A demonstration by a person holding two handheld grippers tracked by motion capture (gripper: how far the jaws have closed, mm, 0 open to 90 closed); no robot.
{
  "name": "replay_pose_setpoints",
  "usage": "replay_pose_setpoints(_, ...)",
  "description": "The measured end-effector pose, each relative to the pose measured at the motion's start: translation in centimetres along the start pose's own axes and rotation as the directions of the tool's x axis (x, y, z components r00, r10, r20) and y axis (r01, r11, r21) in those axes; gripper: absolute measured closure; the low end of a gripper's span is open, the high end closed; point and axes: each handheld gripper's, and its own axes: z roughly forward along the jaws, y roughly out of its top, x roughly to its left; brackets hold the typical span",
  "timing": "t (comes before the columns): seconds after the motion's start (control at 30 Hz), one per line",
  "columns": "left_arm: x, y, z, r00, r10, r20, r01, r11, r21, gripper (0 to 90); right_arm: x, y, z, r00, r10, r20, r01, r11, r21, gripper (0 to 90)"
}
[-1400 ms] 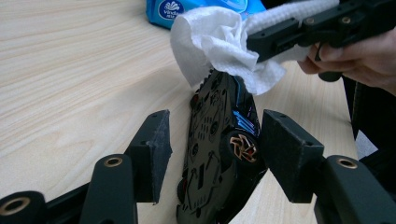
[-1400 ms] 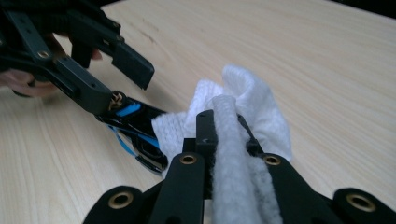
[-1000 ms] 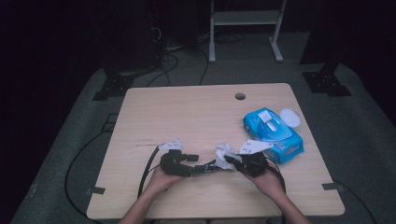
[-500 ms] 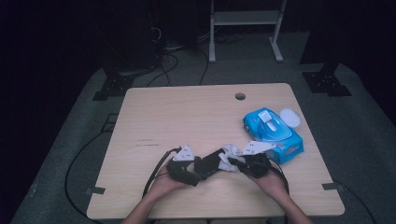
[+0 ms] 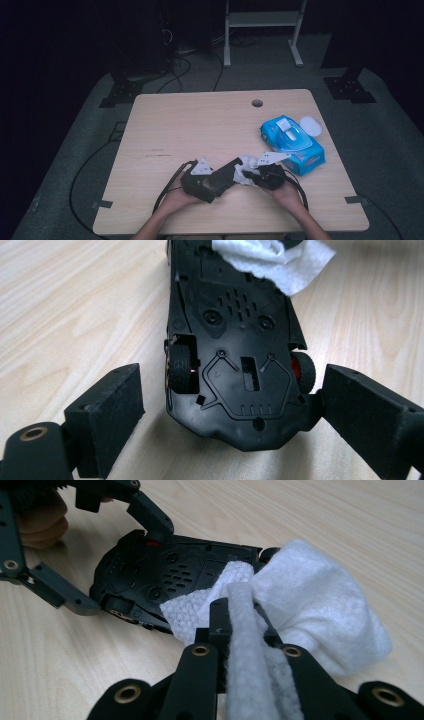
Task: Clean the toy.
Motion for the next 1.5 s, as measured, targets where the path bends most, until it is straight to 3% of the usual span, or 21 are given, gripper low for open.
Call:
replay_pose_setpoints(0.07,-0.1,0.0,0.2,1.0,0.004,-0.003,-0.004,1.0,0.008,12.5,0.1,0.0,0.0,1.0,0.003,0.0,-0.003,1.0,0.001,84.2)
replay_pose_setpoints(0.13,-0.1,-0.1,0.2,0.9996,0.0,0.027,0.0,1.0,-0.008,17.4,0.2,-0.1,0.0,1.0,0.009,0.0,-0.009,1.0,0.001,84.2)
replay_pose_setpoints(0.23,-0.3,0.0,0.2,0.9996,0.022,0.016,-0.022,0.9998,-0.003,19.4,0.5,0.0,0.1,1.0,0.007,0.003,-0.007,1.0,-0.002,84.3)
replay_pose_setpoints(0.37,-0.3,0.0,0.2,0.9989,0.047,0.009,-0.047,0.9989,-0.006,19.9,2.0,0.7,1.1,0.9991,-0.02,-0.039,0.02,1.0,-0.002,84.4)
replay_pose_setpoints(0.43,-0.3,0.0,0.1,0.9982,0.059,-0.001,-0.059,0.9982,-0.004,21.7,3.7,1.3,2.5,0.9941,-0.076,-0.077,0.076,0.997,0.004,83.8)
replay_pose_setpoints(0.5,-0.2,-0.1,0.0,0.9986,0.053,-0.002,-0.053,0.9986,-0.008,22.2,4.3,1.5,2.9,0.9923,-0.098,-0.076,0.099,0.995,0.007,82.5)
replay_pose_setpoints(0.57,-0.1,-0.2,-0.1,0.9989,0.047,-0.003,-0.047,0.9988,-0.012,23.5,4.8,1.7,2.9,0.9877,-0.144,-0.061,0.145,0.989,0.015,73.8)
replay_pose_setpoints(0.6,0.0,-0.2,-0.1,0.999,0.045,0.001,-0.045,0.9989,-0.017,23.5,5.1,1.9,2.5,0.983,-0.179,-0.042,0.18,0.984,0.013,65.4)
replay_pose_setpoints(0.67,0.1,-0.2,-0.1,0.9987,0.05,0.001,-0.05,0.9986,-0.014,23.5,5.2,2.1,1.6,0.9746,-0.223,-0.021,0.223,0.975,-0.003,58.2)
replay_pose_setpoints(0.73,0.0,-0.2,-0.1,0.9986,0.054,-0.002,-0.054,0.9985,-0.012,23.5,5.0,2.2,1.2,0.9718,-0.235,-0.023,0.234,0.972,-0.017,55.2)
replay_pose_setpoints(0.77,0.0,-0.2,-0.1,0.9985,0.054,-0.002,-0.054,0.9984,-0.013,23.5,4.5,2.5,0.4,0.9692,-0.244,-0.035,0.243,0.97,-0.024,49.2)
replay_pose_setpoints(0.87,0.1,-0.2,0.0,0.9983,0.058,0.0,-0.058,0.9982,-0.016,23.6,3.7,2.6,0.0,0.9701,-0.239,-0.041,0.237,0.97,-0.049,44.5)
replay_pose_setpoints(1.0,0.0,-0.2,0.0,0.9978,0.067,0.001,-0.067,0.9975,-0.023,23.7,3.0,2.9,1.0,0.9687,-0.244,-0.045,0.242,0.969,-0.043,40.8)
replay_pose_setpoints(1.13,0.0,-0.2,0.0,0.9963,0.086,-0.004,-0.086,0.9961,-0.02,23.7,3.0,3.1,2.9,0.967,-0.25,-0.049,0.25,0.968,-0.01,44.8)
replay_pose_setpoints(1.17,0.0,-0.2,0.0,0.9967,0.081,-0.004,-0.082,0.9964,-0.023,23.6,3.4,3.0,3.5,0.9607,-0.274,-0.043,0.275,0.961,0.025,48.6)
replay_pose_setpoints(1.23,0.0,-0.2,0.0,0.9982,0.06,0.003,-0.06,0.9979,-0.024,23.0,3.8,2.5,3.6,0.9543,-0.297,-0.029,0.298,0.955,0.012,58.1)
replay_pose_setpoints(1.33,0.0,-0.2,0.2,0.9983,0.057,-0.01,-0.057,0.9983,-0.007,18.2,4.1,2.4,3.6,0.9566,-0.29,-0.028,0.29,0.957,0.004,64.3)
replay_pose_setpoints(1.5,-0.1,-0.2,0.2,0.998,0.062,-0.009,-0.062,0.9981,0.003,18.9,4.4,2.0,3.6,0.9645,-0.263,-0.02,0.263,0.965,-0.007,70.6)
